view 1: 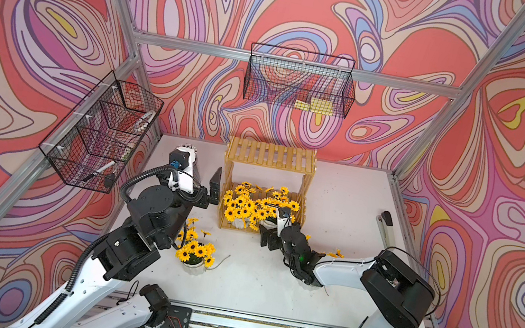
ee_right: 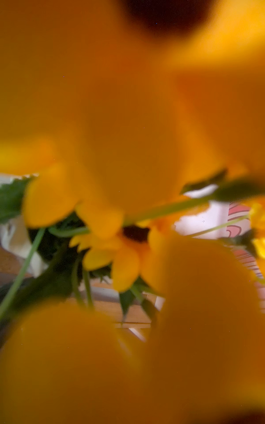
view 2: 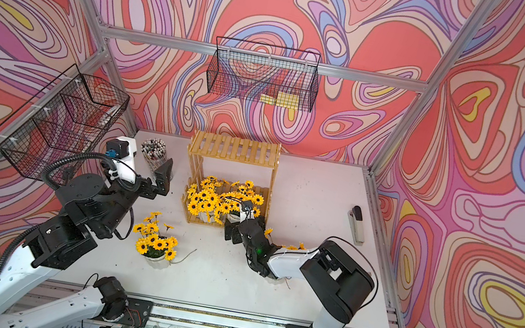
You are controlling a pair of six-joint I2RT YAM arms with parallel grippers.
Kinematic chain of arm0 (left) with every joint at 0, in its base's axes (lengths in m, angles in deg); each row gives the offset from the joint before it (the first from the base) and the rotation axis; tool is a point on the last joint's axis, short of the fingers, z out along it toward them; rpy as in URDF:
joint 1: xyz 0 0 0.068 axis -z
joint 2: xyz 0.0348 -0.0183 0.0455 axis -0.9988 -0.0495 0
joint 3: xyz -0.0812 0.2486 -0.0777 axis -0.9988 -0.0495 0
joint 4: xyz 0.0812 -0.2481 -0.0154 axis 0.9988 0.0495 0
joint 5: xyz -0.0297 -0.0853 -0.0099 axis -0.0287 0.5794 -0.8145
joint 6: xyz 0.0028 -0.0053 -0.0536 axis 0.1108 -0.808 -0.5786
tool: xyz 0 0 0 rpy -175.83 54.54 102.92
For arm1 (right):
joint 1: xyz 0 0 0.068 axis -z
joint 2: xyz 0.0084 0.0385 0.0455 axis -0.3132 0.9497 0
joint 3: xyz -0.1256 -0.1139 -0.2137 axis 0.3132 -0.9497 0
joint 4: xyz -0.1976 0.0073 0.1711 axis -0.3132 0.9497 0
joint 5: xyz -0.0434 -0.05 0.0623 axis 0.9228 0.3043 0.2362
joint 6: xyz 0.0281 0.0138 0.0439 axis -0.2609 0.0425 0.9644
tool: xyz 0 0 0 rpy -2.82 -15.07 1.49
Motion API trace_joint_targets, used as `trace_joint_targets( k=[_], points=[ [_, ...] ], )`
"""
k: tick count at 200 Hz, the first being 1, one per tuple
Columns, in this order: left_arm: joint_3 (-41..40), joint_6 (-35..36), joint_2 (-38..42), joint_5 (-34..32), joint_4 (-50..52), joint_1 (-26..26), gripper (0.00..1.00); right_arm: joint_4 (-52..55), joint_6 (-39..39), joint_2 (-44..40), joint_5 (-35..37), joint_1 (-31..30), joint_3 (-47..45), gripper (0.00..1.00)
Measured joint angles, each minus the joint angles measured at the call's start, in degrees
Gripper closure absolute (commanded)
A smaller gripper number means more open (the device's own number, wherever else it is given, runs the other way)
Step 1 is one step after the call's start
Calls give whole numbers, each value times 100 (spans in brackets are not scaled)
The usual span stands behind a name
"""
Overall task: Take the sunflower pots off the shelves
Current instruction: Pick up the sunflower pot from the shelf.
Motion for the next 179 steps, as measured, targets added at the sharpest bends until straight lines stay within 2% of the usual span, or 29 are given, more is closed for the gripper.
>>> trace_joint_targets(
  k=[179],
  points=[
    [-70,13,92,-2,0,0,0,114,-50,262,44,153,621,2]
  ],
)
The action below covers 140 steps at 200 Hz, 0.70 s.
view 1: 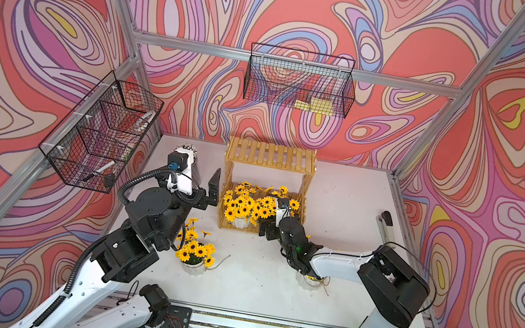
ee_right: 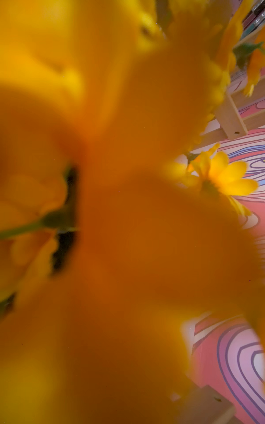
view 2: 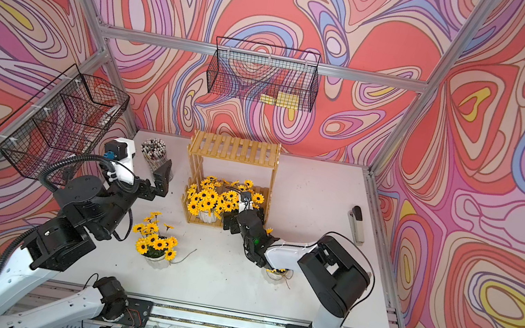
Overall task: Take the sunflower pots off the shelves
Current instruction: Pick up the sunflower pot from the shelf.
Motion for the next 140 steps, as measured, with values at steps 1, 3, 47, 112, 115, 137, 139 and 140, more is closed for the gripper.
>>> trace_joint_targets(
  k=[1,3,47,112,115,137,139,140],
  points=[
    [0,0,0,0,0,0,0,2,0,9,2,0,11,2],
    [0,0,2,0,0,0,0,0,0,24,4,2,24,2],
    [-9,15,13,0,-2,0,0,68,-2,251,9,50,162,2],
    [-28,17,59,0,0,0,0,184,15,411,-59,118,321,2],
    [-31,17,63,0,-2,0,0,192,15,420,-63,122,330,2],
    [-48,17,90,0,0,0,0,273,15,455,-92,146,400,2],
    [-48,17,90,0,0,0,0,275,15,461,-94,146,407,2],
    [-48,17,90,-2,0,0,0,278,15,461,-94,149,409,2]
  ],
)
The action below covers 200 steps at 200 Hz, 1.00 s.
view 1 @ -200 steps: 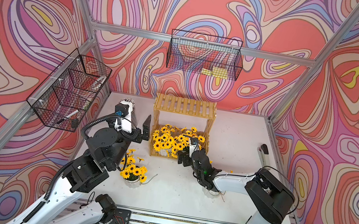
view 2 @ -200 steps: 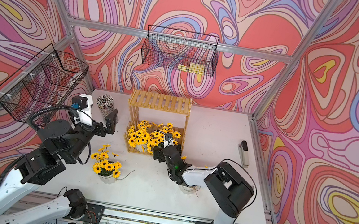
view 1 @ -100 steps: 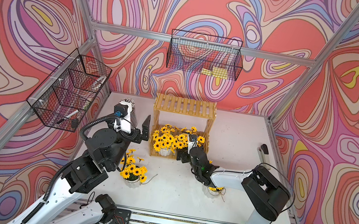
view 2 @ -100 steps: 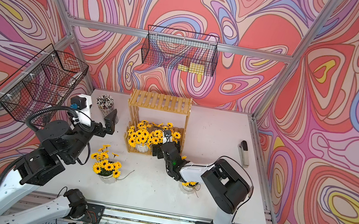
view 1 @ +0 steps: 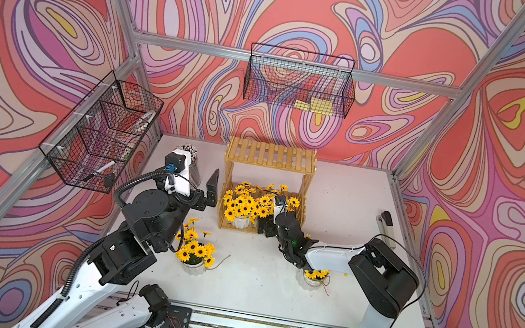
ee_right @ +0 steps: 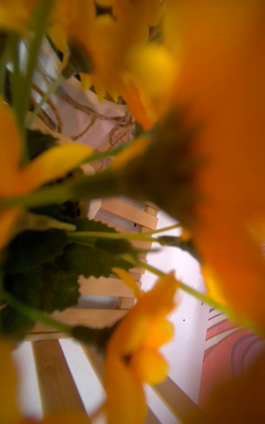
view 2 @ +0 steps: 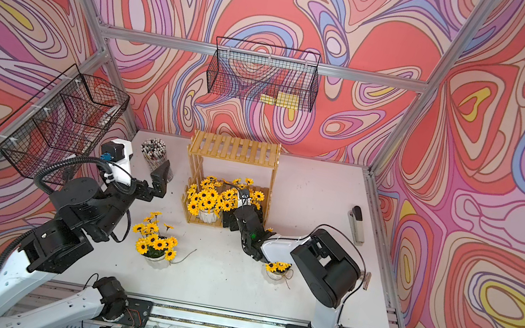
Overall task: Take the sunflower pots off the shelves
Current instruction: Pick up the sunflower pot from the shelf.
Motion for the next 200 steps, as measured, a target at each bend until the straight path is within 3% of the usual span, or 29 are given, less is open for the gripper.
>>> trace_joint_targets(
  k=[35,91,200],
  points=[
    [0,2,11,-2,0,0,0,118,-7,26,-17,9,52,3],
    [-28,39,85,-35,0,0,0,162,-92,26,-11,11,66,14],
    [-66,42,122,-35,-2,0,0,131,-328,-116,-15,11,-83,53]
  ],
)
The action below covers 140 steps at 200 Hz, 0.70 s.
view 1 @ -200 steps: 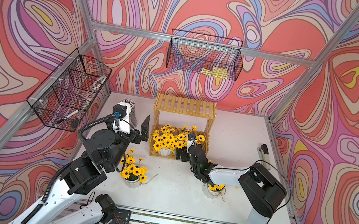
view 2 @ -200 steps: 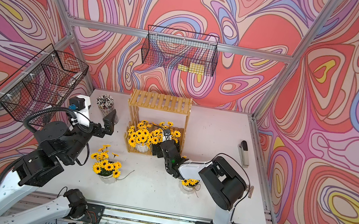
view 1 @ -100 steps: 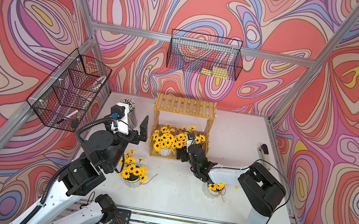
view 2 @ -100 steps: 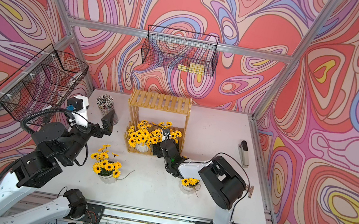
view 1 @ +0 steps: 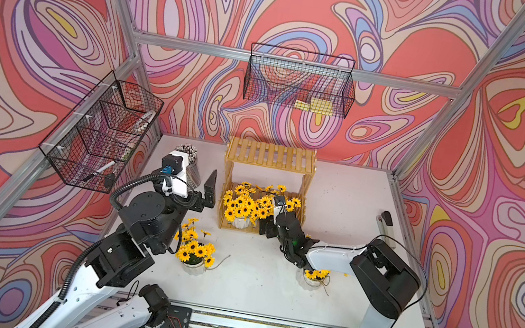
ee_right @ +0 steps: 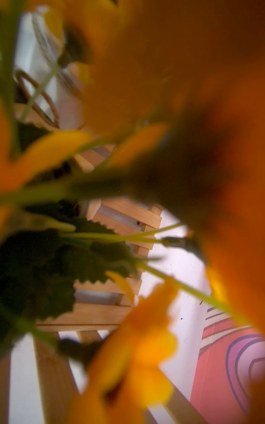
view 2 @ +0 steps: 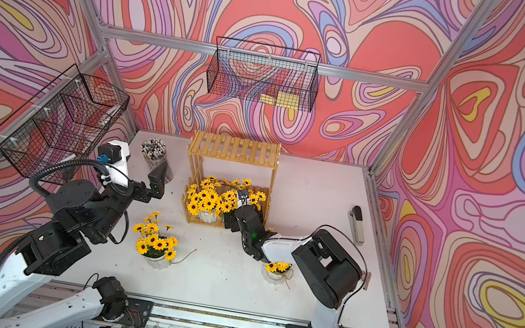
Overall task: Take the sunflower pots off the shelves
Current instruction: Pick up the sunflower pot from the shelf.
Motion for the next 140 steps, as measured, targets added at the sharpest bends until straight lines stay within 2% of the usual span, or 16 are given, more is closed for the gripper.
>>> trace_joint_targets(
  k=[53,140],
  points=[
    [0,2,20,-2,0,0,0,153,-151,-284,-61,2,-120,71],
    [0,0,22,0,0,0,0,236,-142,-890,-315,-4,-247,73]
  ],
)
